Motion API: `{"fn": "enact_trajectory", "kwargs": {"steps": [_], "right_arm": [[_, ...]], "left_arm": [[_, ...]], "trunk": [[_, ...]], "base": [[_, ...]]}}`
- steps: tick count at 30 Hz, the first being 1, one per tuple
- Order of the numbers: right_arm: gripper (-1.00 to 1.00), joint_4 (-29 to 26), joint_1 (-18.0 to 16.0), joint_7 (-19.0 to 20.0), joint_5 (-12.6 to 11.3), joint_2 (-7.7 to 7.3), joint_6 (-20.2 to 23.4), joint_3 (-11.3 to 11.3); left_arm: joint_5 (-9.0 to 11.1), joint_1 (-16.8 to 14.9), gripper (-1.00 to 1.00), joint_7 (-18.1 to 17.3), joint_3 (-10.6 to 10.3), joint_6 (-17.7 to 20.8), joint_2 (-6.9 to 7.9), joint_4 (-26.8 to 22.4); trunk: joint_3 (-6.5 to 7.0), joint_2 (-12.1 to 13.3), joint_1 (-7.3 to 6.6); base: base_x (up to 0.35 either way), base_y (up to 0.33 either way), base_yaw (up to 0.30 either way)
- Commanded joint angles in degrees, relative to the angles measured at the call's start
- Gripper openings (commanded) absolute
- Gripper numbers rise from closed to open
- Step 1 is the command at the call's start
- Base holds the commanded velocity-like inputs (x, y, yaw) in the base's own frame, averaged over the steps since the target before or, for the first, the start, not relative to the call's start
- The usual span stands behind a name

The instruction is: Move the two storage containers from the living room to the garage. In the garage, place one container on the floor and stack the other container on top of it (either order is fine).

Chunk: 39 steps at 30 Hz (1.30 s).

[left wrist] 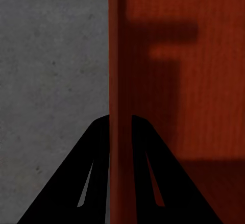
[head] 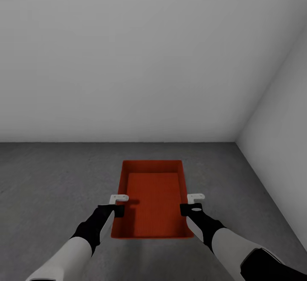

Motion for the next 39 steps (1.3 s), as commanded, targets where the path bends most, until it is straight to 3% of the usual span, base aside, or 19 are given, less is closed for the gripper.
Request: {"fn": "enact_trajectory", "kwargs": {"steps": [1, 39], "right_arm": [[-1.0, 0.1, 0.0, -0.52, -0.93, 0.04, 1.52, 0.78], [-1.0, 0.08, 0.0, -0.52, -0.93, -0.02, 1.52, 0.78]], "left_arm": [[-1.59, -0.03, -1.0, 0.52, 0.0, -1.95, -0.72, -0.2], [-1.5, -0.03, -1.0, 0.49, -0.02, -1.87, -0.72, -0.13]], "trunk": [[-0.23, -0.44, 0.22], [-9.89, -15.68, 8.57]], "base": [[0.0, 0.0, 0.012], [0.0, 0.0, 0.001]]}}
